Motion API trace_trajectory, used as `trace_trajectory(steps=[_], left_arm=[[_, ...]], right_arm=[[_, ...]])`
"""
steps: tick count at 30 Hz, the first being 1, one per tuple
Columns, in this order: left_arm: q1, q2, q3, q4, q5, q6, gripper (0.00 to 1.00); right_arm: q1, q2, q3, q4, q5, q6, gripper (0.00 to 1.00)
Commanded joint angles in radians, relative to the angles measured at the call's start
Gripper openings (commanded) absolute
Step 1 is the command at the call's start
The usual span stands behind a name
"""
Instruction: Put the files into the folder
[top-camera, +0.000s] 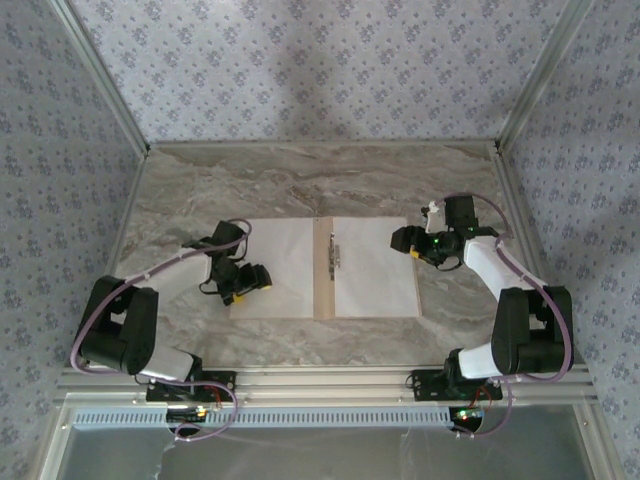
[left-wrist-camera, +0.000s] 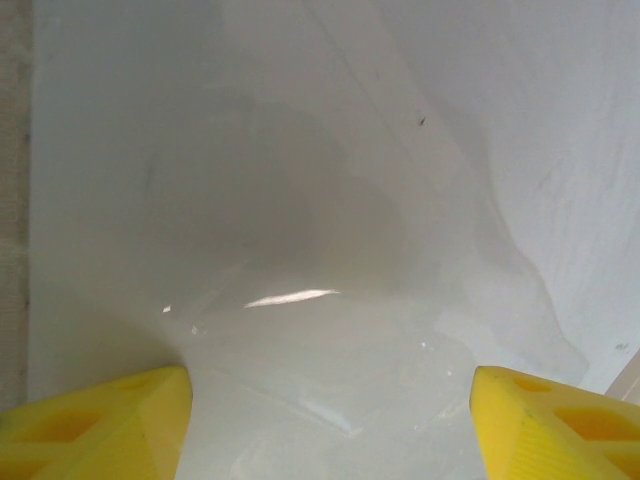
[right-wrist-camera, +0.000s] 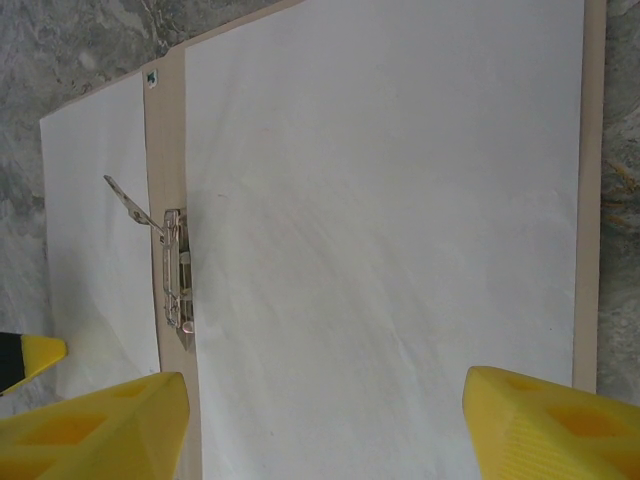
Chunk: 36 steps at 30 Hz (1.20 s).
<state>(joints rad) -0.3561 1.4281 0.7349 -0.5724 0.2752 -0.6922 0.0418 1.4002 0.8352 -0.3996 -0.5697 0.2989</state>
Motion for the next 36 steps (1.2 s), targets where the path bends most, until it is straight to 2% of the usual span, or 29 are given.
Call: trace_trajectory(steps=[1, 7, 15, 20, 24, 27, 36], left_arm=[[-0.006, -0.065, 0.028, -0.089, -0.029, -0.008, 0.74], [-0.011, -0.128, 0.13, -0.085, -0.052, 0.053, 0.75], [-0.071, -0.049, 0.275, 0.098, -0.017, 0.152, 0.75], [-0.128, 0.091, 0.39, 0.198, 0.022, 0.21, 0.75], [-0.164, 0.23, 0.508, 0.213, 0.051, 0.259, 0.75], [-0.18, 0.344, 0.593, 0.221, 0.087, 0.286, 0.75], [-0.219, 0.578, 0.799, 0.197, 0.175, 0.334, 0.74]], right_arm=[[-0.002, -0.025, -0.003, -0.012, -0.021, -0.001, 0.74], [-0.002, -0.035, -0.008, 0.009, -0.03, 0.013, 0.74], [-0.006, -0.086, -0.04, 0.094, -0.154, 0.072, 0.77], [-0.008, -0.129, -0.071, 0.145, -0.22, 0.119, 0.81], [-0.008, -0.158, -0.088, 0.146, -0.245, 0.139, 0.83], [-0.011, -0.169, -0.109, 0.192, -0.31, 0.194, 0.85], [-0.014, -0.213, -0.095, 0.12, -0.327, 0.285, 0.85]])
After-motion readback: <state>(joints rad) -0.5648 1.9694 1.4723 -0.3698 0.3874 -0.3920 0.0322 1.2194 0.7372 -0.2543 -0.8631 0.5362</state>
